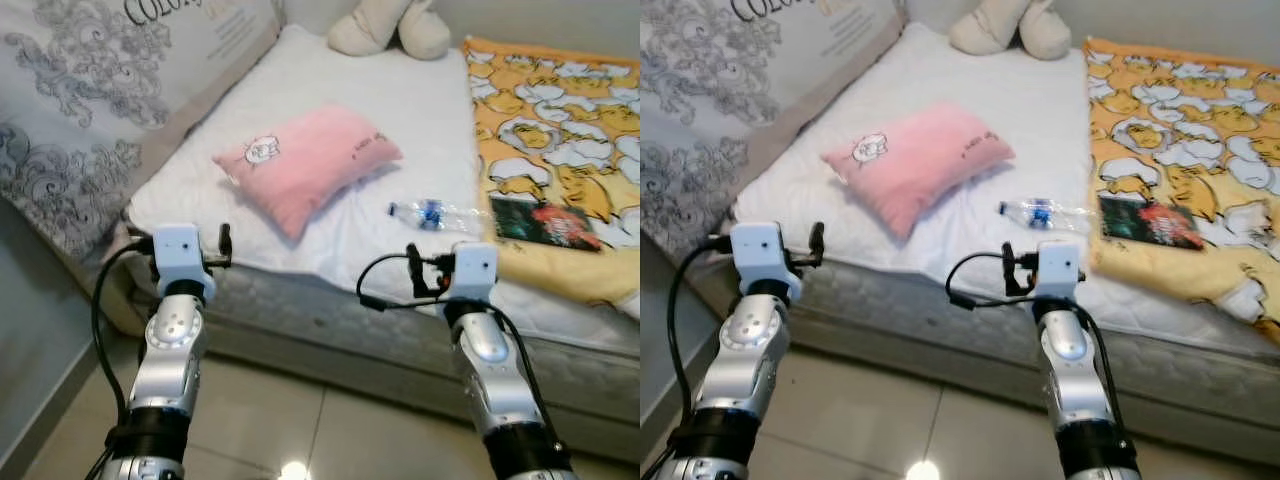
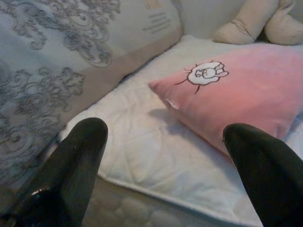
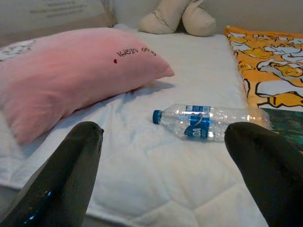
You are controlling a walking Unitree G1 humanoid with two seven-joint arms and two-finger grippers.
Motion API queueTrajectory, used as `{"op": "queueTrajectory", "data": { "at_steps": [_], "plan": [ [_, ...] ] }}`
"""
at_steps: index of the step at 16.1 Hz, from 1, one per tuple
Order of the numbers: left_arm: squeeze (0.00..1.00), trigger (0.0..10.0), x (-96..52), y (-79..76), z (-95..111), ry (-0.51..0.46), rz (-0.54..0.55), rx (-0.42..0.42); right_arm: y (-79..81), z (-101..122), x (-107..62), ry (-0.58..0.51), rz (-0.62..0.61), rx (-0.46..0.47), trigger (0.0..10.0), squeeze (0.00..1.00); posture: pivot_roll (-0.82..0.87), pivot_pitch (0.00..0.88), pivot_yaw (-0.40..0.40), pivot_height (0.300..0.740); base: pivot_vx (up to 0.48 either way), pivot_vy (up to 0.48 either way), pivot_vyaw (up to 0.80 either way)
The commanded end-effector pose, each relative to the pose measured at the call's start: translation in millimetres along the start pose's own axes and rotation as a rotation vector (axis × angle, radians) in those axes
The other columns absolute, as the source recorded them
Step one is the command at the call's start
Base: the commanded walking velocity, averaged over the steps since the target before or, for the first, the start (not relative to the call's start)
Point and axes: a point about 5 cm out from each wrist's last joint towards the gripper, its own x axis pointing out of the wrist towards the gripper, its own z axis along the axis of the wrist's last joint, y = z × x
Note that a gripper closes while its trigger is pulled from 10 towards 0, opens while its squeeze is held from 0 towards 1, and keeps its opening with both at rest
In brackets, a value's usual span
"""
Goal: Clean up the room
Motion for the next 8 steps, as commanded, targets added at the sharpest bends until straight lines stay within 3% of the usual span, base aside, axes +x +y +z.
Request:
{"op": "queueTrajectory", "data": {
  "at_steps": [1, 7, 8],
  "plan": [
    [0.00, 10.0, 2.1, -12.4, 4.3, -0.013, -0.039, -0.010, -12.2, -0.2, -1.1, 0.000, -0.036, -0.010, 10.0, 0.00, 0.02, 0.000, 0.003, 0.740, 0.480, 0.000, 0.00],
    [0.00, 10.0, 3.6, -12.9, 4.7, -0.009, -0.053, -0.006, -10.4, 0.3, -1.4, -0.007, -0.042, -0.010, 10.0, 0.00, 0.02, 0.000, 0.008, 0.740, 0.467, 0.000, 0.00],
    [0.00, 10.0, 3.4, -12.5, 3.8, -0.009, -0.045, 0.039, -10.2, 0.2, -1.7, -0.008, -0.042, -0.010, 10.0, 0.00, 0.02, 0.000, 0.008, 0.740, 0.259, 0.000, 0.00]
  ]
}}
